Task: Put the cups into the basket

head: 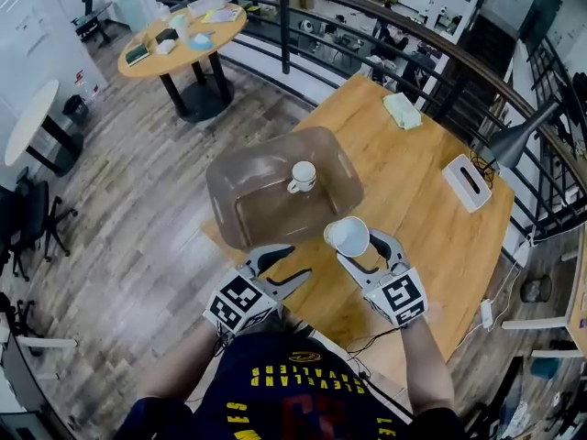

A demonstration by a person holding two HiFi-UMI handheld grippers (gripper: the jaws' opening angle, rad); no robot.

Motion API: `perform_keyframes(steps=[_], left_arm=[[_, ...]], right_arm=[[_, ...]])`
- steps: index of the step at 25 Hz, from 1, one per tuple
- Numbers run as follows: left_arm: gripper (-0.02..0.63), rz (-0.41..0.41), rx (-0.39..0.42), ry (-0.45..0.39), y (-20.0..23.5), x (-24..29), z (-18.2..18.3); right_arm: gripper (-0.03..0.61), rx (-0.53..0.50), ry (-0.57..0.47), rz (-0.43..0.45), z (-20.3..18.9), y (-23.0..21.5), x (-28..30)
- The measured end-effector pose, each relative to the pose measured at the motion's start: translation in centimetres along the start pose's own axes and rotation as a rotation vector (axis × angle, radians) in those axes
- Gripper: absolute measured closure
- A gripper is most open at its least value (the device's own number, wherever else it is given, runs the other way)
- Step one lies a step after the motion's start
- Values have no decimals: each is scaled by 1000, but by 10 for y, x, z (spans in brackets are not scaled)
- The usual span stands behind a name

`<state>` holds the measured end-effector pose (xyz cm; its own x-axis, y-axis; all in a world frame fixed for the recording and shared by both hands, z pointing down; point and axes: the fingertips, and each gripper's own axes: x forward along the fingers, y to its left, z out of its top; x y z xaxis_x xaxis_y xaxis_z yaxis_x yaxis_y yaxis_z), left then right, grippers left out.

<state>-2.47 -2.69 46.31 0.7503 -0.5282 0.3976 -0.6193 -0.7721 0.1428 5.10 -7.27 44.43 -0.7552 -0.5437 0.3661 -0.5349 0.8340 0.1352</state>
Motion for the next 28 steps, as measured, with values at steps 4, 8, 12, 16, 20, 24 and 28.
perform_keyframes(steps=[4,8,12,16,20,24,28], left_arm=[[385,58,2,-28,10,-15,11],[385,117,-9,-78,30,-31,20],[385,153,-16,-102,49,-43,28],[385,211,-7,-87,76,-53,32],[385,223,-17,-100,99,-69,37],[385,219,-19,-94,126,-81,33],[385,222,-56,-94,154,-92,27]], right_arm=[[325,-32,-25,22,15,-6,6],[325,-91,-38,46,36,-9,16],[325,-141,-46,54,56,-16,28],[325,-158,-46,37,68,-30,43],[325,-156,-38,44,79,-37,67],[325,-160,-20,72,89,-35,99],[325,-177,4,101,100,-30,134]])
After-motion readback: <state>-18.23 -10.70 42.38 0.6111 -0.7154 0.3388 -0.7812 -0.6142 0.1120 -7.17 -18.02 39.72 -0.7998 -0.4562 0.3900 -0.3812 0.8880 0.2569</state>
